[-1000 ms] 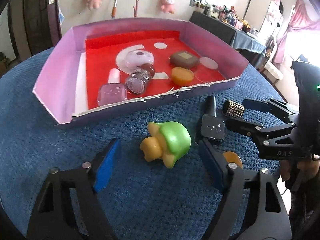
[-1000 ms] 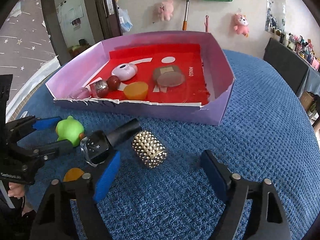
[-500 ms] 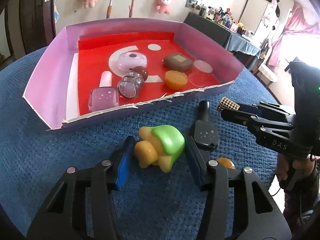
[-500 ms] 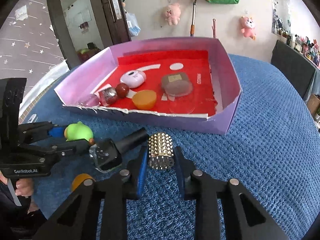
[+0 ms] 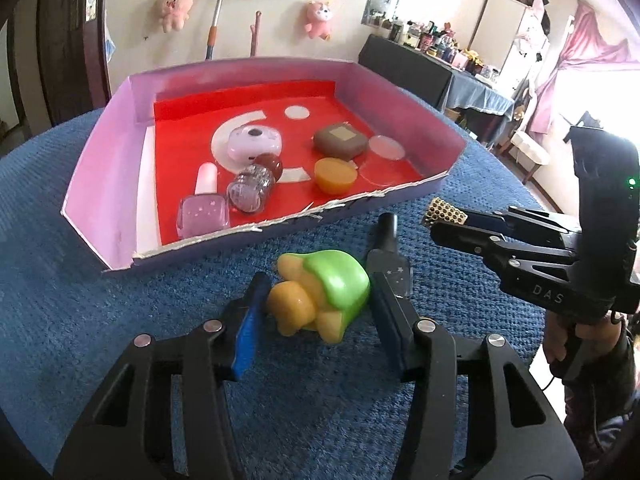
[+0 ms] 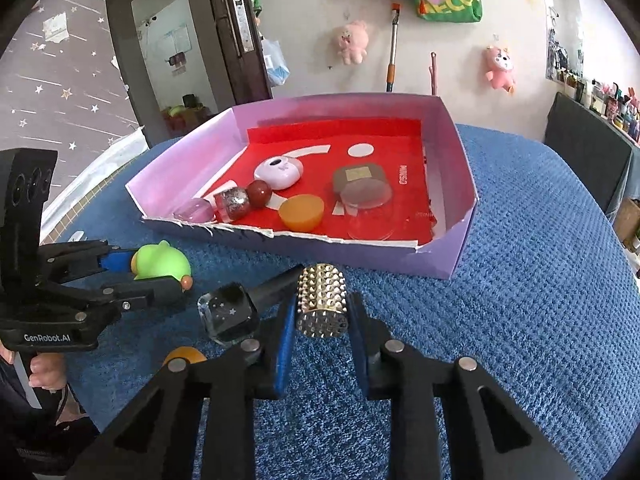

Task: Organize rigid objects
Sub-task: 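Carry the frog toy and gold cylinder into the tray and open both tools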

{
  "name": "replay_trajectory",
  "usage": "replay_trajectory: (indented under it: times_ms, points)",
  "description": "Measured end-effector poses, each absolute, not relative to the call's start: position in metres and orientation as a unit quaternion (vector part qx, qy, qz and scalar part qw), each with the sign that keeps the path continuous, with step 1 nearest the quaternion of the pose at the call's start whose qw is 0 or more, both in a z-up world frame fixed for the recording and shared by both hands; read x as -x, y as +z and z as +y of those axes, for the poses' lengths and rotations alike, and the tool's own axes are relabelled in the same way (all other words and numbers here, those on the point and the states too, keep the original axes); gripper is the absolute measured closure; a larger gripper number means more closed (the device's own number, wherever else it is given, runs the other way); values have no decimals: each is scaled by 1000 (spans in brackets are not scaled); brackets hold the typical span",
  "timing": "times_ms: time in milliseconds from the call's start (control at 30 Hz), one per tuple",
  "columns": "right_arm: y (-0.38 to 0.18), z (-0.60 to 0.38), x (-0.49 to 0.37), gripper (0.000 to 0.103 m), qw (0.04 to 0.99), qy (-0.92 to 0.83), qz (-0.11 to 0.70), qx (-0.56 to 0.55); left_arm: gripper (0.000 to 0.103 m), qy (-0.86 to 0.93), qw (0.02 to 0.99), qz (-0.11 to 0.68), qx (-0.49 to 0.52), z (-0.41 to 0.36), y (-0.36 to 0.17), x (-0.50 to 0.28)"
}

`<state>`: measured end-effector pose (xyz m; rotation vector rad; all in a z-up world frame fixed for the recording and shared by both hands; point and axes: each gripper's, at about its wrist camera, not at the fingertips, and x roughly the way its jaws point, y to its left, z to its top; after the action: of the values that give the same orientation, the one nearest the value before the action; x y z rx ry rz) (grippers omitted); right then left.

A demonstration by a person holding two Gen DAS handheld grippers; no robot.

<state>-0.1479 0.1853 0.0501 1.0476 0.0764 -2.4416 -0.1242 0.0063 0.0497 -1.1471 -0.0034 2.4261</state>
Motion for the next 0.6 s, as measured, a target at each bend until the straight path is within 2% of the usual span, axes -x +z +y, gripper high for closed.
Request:
replay_trajectory:
  times_ms: [300,600]
  points:
    - [101,178,152,76,271,-906,15,-325,55,896,214,-7,389,-8,91,137]
    - [126,138,231,76,279,-887,40,-365,55,882,176,37,435,-17,100,217]
